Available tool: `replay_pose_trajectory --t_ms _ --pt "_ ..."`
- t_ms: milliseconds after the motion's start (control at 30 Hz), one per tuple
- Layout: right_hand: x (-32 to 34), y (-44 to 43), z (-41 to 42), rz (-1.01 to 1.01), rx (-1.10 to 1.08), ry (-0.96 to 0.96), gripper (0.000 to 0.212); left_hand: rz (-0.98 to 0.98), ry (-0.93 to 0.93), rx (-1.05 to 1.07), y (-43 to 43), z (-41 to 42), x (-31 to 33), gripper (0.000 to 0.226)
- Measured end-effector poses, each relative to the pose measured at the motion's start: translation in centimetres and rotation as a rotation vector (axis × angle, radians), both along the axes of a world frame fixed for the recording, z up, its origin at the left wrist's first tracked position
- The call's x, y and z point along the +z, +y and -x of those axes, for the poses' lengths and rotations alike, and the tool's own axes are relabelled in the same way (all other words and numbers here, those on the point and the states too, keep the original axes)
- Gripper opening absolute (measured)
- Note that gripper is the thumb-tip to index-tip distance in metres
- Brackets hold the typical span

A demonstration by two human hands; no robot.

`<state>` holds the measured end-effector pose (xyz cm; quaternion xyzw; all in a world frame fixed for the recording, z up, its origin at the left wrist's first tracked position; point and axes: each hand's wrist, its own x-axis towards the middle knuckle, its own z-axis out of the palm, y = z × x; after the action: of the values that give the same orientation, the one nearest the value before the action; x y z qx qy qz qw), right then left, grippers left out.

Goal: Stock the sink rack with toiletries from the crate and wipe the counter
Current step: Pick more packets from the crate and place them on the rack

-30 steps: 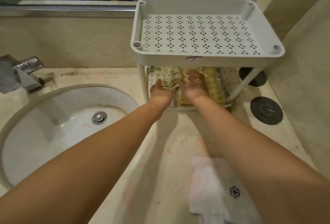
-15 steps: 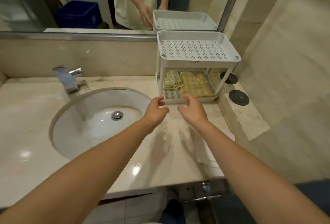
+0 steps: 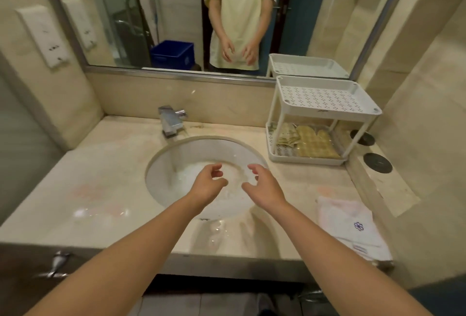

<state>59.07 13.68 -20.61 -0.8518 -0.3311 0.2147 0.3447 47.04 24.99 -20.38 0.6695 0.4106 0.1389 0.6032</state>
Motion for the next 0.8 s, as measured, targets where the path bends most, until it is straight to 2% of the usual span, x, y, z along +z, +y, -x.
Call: replay_pose_trajectory --t_ms 67,400,800 --pt "-0.1 1.3 1.4 0.011 0.063 0.002 0.055 0.006 -0.004 0.069 0.6 2.1 -0.2 0.04" --pt "-0.5 8.5 7.0 0.037 0.472 0.047 0.056 0.053 0.028 0.485 2.1 10.4 -1.8 0.048" --pt "-0.9 12.6 11.6 0.045 1.034 0.013 0.056 0.05 0.077 1.026 -2.1 15.9 -2.1 0.051"
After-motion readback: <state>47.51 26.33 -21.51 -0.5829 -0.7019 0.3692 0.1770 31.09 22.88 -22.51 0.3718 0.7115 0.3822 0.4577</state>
